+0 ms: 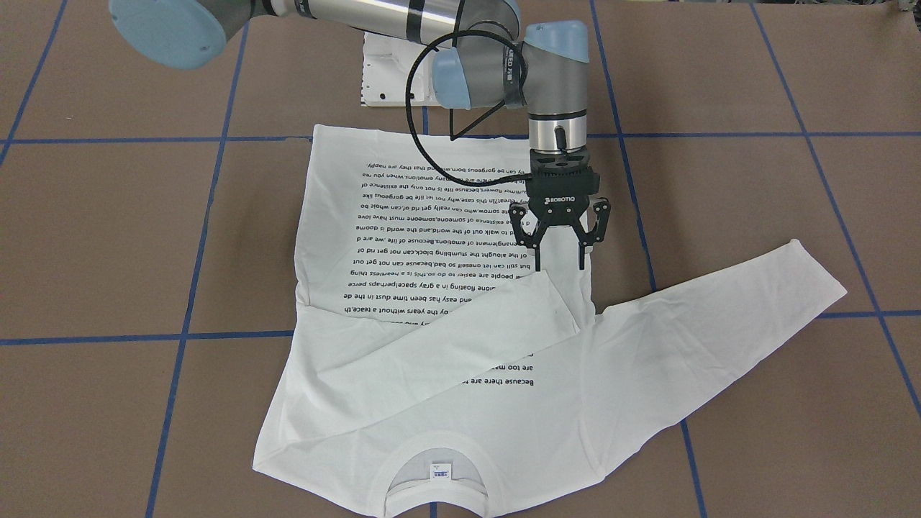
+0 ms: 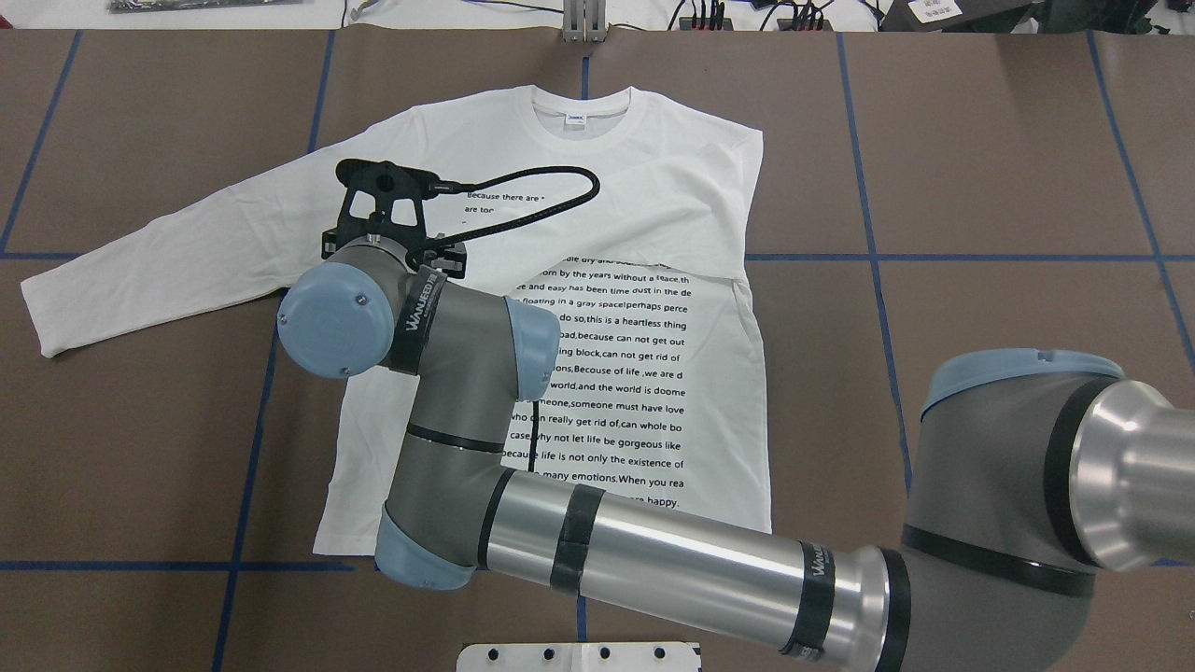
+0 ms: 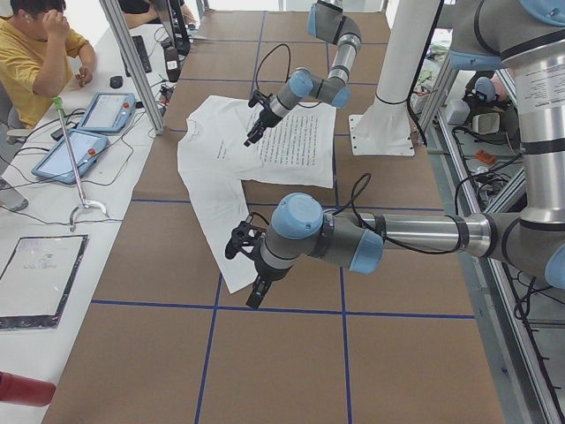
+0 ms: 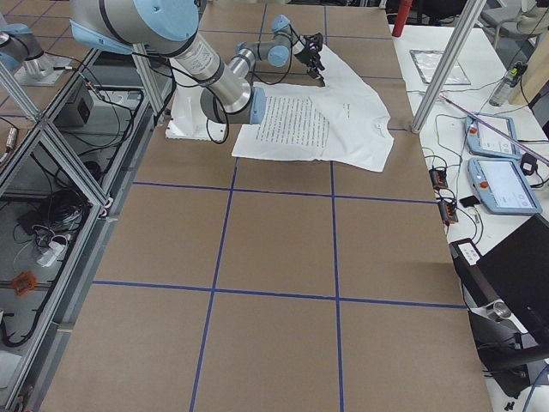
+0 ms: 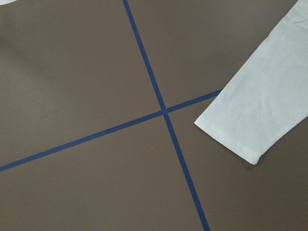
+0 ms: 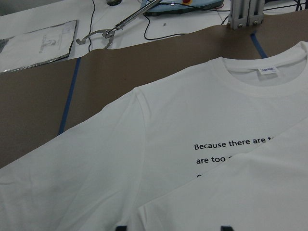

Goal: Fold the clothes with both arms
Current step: 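Release the sleeve on the shirt and withdraw the right gripper outward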

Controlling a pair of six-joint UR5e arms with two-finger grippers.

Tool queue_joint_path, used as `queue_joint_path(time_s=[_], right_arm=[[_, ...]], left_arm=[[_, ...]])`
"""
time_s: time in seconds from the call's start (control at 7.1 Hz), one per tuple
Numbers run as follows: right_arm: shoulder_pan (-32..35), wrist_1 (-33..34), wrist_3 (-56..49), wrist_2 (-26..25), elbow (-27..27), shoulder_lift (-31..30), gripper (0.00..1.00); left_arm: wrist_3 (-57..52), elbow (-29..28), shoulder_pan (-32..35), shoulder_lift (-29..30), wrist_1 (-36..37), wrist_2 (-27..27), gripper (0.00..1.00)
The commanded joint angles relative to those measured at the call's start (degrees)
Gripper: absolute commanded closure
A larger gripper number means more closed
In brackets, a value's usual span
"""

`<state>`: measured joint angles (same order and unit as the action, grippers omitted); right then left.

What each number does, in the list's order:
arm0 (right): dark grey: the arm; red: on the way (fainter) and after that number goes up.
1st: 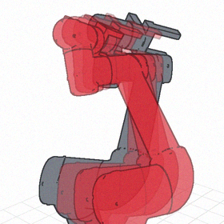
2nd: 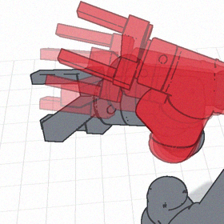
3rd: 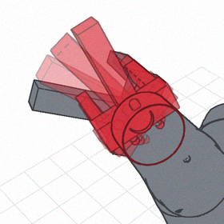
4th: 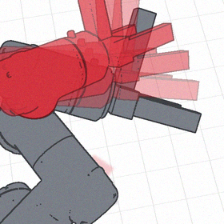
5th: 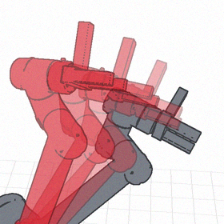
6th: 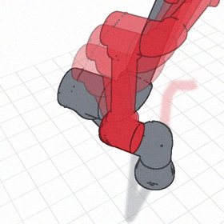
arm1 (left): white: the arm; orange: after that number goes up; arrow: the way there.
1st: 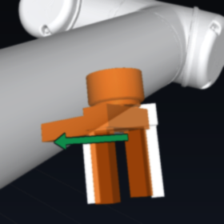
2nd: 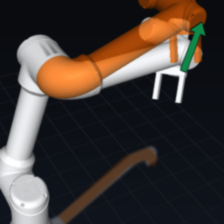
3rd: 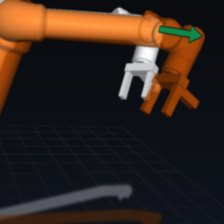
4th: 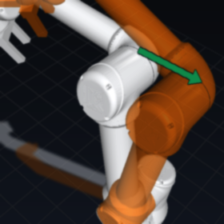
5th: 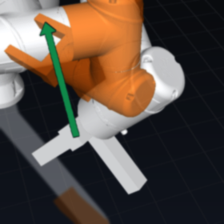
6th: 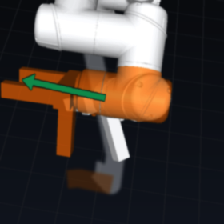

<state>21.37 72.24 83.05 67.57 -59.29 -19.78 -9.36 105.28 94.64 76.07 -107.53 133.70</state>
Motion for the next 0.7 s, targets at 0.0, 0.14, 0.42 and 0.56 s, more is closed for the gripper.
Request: queue_joint_path(time_s=[0.0, 0.14, 0.42, 0.56], right_arm=[[7.2, 11.2, 2.4, 11.5, -3.2, -0.7, 0.00], [12.2, 15.2, 1.6, 19.0, -6.0, -1.9, 0.00], [22.3, 15.4, -10.1, 32.8, -18.1, -12.1, 0.00], [28.1, 16.9, -18.6, 40.1, -26.8, -20.8, 0.00]], left_arm=[[-0.2, 0.2, -0.1, 1.5, -1.8, -0.1, 0.00], [-0.1, -0.4, -0.2, 3.9, -6.9, -0.2, 0.00], [3.3, -0.9, -0.4, 6.7, -15.5, 0.4, 0.00], [5.7, -1.0, -0.6, 6.6, -15.6, 3.6, 0.00]])
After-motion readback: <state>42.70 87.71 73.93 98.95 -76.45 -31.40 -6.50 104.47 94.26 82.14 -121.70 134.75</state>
